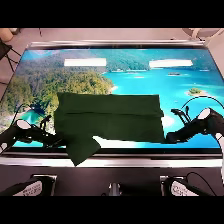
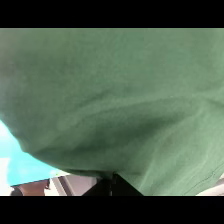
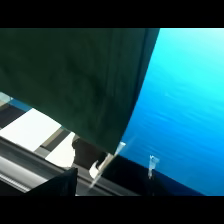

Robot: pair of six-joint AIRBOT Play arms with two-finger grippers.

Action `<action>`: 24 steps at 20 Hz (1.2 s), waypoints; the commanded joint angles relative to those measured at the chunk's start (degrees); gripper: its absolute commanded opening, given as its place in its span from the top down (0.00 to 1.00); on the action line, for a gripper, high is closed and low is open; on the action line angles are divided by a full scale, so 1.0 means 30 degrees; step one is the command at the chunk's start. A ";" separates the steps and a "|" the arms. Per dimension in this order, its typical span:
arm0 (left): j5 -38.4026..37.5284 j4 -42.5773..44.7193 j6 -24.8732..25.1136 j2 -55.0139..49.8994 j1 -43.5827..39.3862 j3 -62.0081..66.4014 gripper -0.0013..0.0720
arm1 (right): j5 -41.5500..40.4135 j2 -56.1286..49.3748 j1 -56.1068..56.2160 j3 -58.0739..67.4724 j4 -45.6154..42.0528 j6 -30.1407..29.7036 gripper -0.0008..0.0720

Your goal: Fold the shirts.

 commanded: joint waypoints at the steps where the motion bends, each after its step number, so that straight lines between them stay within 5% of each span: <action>1: 0.0160 0.0073 0.0015 0.0291 -0.0022 0.0044 0.94 | -0.1770 -0.0036 -0.0007 -0.0517 0.1457 0.0168 0.30; 7: 0.0182 0.0080 0.0022 0.0590 -0.0022 0.0117 0.94 | -0.2412 -0.0539 -0.0007 -0.1916 0.2033 0.0605 0.35; 9: 0.0175 0.0073 0.0015 0.0590 -0.0022 0.0284 0.94 | -0.3198 -0.0561 -0.0007 -0.1916 0.2106 0.0911 0.81; 10: 0.0168 0.0007 0.0007 0.0605 -0.0022 0.0379 0.94 | -0.3402 -0.0561 -0.0007 -0.1909 0.2317 0.0882 0.96; 16: -0.0233 0.0022 0.0437 0.3235 -0.0036 0.3082 0.94 | -0.1851 0.0299 -0.0007 0.0328 0.2463 -0.1938 0.97; 24: 0.1523 0.0000 -0.0423 0.0291 -0.0066 0.9224 0.94 | -0.5996 -0.2076 0.3286 0.6819 0.2025 -0.0852 0.96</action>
